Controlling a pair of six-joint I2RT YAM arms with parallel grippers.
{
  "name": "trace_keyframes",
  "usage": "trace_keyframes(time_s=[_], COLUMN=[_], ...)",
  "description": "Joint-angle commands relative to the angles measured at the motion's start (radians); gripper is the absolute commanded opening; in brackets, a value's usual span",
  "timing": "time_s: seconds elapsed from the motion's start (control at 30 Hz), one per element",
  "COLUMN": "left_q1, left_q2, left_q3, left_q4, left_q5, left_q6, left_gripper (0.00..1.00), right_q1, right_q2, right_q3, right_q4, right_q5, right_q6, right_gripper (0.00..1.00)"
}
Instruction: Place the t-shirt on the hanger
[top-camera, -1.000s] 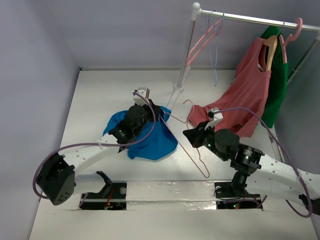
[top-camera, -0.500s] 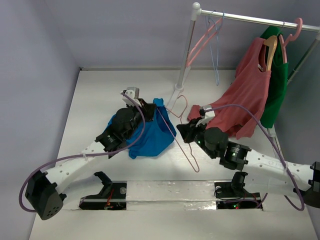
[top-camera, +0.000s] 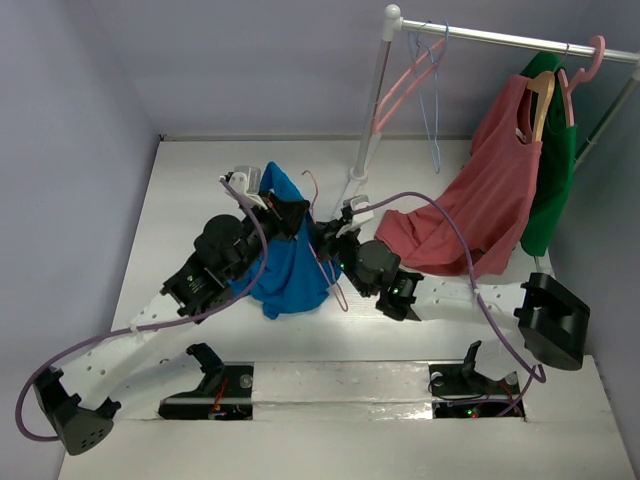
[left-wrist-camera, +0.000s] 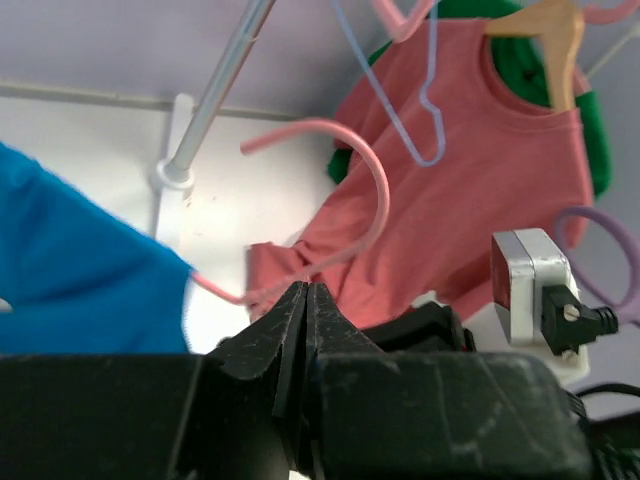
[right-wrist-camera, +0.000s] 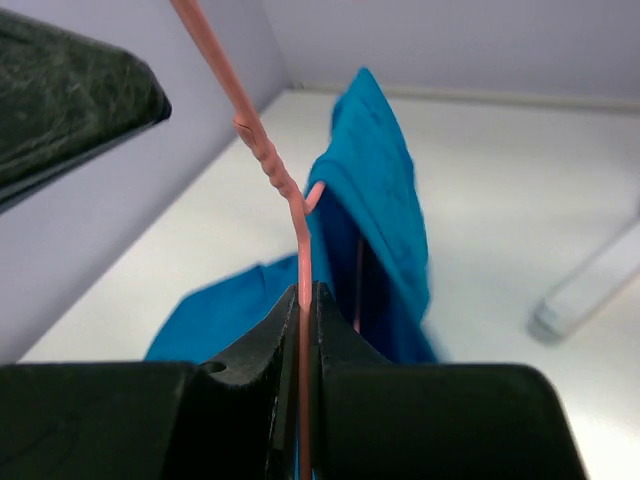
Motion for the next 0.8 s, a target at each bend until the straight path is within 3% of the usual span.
trace_keyframes(time_s=[0.0, 0.13, 0.27, 0.33, 0.37, 0.47, 0.57, 0.77], left_q1=[-0.012, -0.012, -0.012, -0.012, -0.012, -0.012, -0.012, 0.022], left_q2=[-0.058, -0.077, -0.120, -0.131, -0.124, -0.086, -0.043, 0.118], left_q3=[0.060, 0.075, 0.072, 0.075, 0.084, 0.113, 0.141, 0.231], left_q4=[-0.016, -0.097, -0.153, -0.156, -0.156, -0.113, -0.053, -0.027], left_q5=[0.014, 0.005, -0.109, -0.202, -0.216, -0.233, -0.235, -0.223], left_q6=[-0.020, -0.032, -0.052, -0.075, -0.080, -0.104, -0.112, -0.094], left_gripper=[0.00, 0.00, 0.01, 0.14, 0.30, 0.53, 0.59, 0.59], right_q1=[0.008, -0.018, -0.018, -0.018, -0.018, -0.018, -0.018, -0.018], right_q2=[-0.003, 0.036, -0.020, -0.051, -0.074, -0.114, -0.157, -0.204], right_q3=[0.076, 0.137, 0.033, -0.053, -0.071, -0.125, -0.163, -0.203], right_q4=[0.370, 0.404, 0.546, 0.608, 0.608, 0.594, 0.576, 0.542], right_q5=[0.017, -0.052, -0.085, -0.086, -0.089, -0.086, -0.079, -0.084], right_q6=[-0.149, -0.174, -0.152, -0.143, -0.140, -0.134, -0.123, -0.103], right_gripper=[0.00, 0.00, 0.00, 0.00, 0.00, 0.00, 0.00, 0.00])
